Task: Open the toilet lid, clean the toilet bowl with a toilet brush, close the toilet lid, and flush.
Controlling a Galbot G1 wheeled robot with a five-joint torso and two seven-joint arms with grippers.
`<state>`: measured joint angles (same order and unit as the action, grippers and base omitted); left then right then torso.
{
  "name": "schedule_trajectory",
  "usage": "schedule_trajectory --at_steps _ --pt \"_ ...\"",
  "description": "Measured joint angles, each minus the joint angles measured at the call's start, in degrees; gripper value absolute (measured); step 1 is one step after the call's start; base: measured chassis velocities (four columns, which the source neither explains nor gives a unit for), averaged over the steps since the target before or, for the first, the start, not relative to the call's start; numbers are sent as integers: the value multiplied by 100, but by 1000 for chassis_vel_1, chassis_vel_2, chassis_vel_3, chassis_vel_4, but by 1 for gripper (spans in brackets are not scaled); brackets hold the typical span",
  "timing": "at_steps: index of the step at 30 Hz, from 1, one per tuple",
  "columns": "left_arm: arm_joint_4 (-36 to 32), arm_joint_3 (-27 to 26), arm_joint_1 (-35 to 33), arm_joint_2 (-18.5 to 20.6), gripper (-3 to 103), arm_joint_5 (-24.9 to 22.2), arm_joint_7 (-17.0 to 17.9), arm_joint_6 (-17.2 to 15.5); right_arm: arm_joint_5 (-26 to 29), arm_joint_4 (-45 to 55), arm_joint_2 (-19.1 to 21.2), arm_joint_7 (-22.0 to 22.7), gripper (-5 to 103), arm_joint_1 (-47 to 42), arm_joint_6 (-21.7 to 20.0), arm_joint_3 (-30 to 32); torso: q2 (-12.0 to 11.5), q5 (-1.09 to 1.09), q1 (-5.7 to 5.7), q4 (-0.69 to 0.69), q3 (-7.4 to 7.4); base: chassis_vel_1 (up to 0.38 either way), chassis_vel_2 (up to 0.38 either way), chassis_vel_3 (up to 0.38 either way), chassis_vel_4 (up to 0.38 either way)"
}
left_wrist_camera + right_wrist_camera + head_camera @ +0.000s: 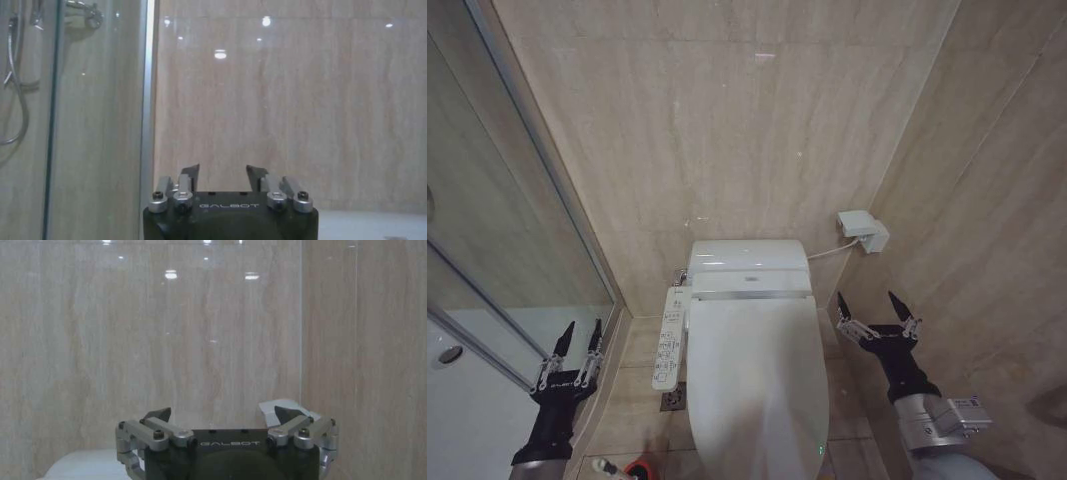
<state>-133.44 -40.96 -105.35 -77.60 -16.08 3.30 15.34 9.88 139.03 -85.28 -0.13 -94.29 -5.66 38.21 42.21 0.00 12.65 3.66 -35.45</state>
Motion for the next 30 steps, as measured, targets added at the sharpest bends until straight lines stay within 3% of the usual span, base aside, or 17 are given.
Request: schedule_trajectory --at_steps 5,6,13,14,20,30 --pt "-213 33 -113 51 48 -109 56 -215 0 0 0 0 100 0 0 0 0 0 0 -1 0 0 0 0 0" --pt "-229 31 -124 70 76 -101 64 -239 0 0 0 0 100 0 0 0 0 0 0 0 0 0 0 0 0" --pt "-588 25 -317 82 76 -42 214 -623 0 0 0 0 100 0 0 0 0 0 0 -1 0 0 0 0 0" --pt "-602 11 -317 79 99 128 283 -695 0 0 0 0 100 0 0 0 0 1 0 -1 0 0 0 0 0" --pt "-833 67 -498 41 99 385 629 -1019 0 0 0 0 100 0 0 0 0 0 0 -1 0 0 0 0 0" --pt "-995 75 -740 35 100 450 652 -1098 0 0 0 0 100 0 0 0 0 0 0 -1 0 0 0 0 0"
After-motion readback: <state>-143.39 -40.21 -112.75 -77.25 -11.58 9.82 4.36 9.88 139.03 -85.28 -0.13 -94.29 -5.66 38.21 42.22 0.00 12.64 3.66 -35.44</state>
